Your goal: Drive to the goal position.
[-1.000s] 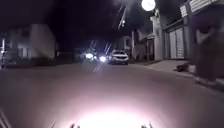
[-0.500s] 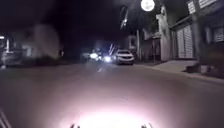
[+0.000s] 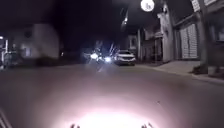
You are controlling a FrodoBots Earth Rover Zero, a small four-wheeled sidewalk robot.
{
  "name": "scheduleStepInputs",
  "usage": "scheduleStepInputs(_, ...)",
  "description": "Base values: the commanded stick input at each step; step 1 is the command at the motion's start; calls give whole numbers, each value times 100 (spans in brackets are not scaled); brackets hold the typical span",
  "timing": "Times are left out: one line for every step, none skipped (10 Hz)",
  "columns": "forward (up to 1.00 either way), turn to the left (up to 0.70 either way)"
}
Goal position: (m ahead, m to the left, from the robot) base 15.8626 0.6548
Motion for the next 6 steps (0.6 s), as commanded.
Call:
scheduleStepInputs(70, 0)
scheduleStepInputs(70, 0)
scheduleStepInputs(70, 0)
scheduleStepInputs(70, 0)
scheduleStepInputs(70, 0)
scheduleStepInputs(70, 0)
